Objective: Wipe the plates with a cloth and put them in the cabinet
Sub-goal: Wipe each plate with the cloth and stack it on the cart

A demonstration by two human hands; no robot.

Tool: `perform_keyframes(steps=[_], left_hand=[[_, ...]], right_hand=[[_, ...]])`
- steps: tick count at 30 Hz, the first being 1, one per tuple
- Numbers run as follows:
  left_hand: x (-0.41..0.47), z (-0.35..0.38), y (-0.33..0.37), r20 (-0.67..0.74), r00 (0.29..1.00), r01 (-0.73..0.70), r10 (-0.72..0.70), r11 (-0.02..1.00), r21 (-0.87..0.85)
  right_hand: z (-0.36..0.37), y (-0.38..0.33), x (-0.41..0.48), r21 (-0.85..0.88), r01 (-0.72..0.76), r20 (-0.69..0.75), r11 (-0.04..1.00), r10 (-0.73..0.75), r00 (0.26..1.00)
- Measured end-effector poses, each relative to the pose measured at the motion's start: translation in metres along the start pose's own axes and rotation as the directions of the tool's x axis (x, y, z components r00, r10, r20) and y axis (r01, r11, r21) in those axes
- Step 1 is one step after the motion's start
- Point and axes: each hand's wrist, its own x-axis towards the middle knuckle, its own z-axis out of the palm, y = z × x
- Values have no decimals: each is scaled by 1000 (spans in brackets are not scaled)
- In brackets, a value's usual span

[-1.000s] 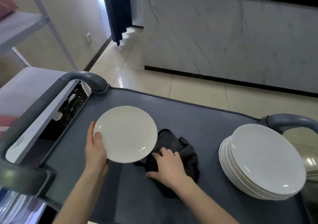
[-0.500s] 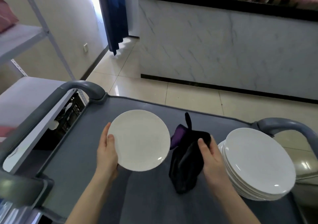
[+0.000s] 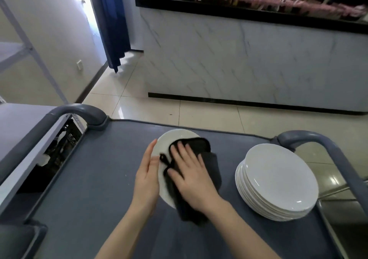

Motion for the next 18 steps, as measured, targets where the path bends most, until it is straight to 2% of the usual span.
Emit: perform_keyframes(steps=[2, 4, 8, 12, 15, 18], left_hand=[[-8, 0, -3, 4, 1000, 17, -17, 1000, -18], [-12, -1, -4, -15, 999, 51, -52, 997, -52], [-5, -3, -4, -62, 995, 70, -77, 991, -111], [1, -13, -2, -64, 996, 60, -63, 997, -46], [1, -13, -1, 11, 998, 66, -66, 998, -20], [-5, -11, -3, 52, 998, 38, -38, 999, -5]], right_hand=[[-16, 9, 22, -15, -66, -33, 998, 65, 997], [-28, 13, 29, -78, -70, -2, 994, 70, 998], [-19, -1, -4, -69, 123, 172, 990, -109, 979], [4, -20, -53, 25, 271, 276, 962, -267, 923], [9, -25, -48, 49, 256, 239, 965, -261, 935], [4, -25, -16, 141, 142, 133, 980, -161, 978]])
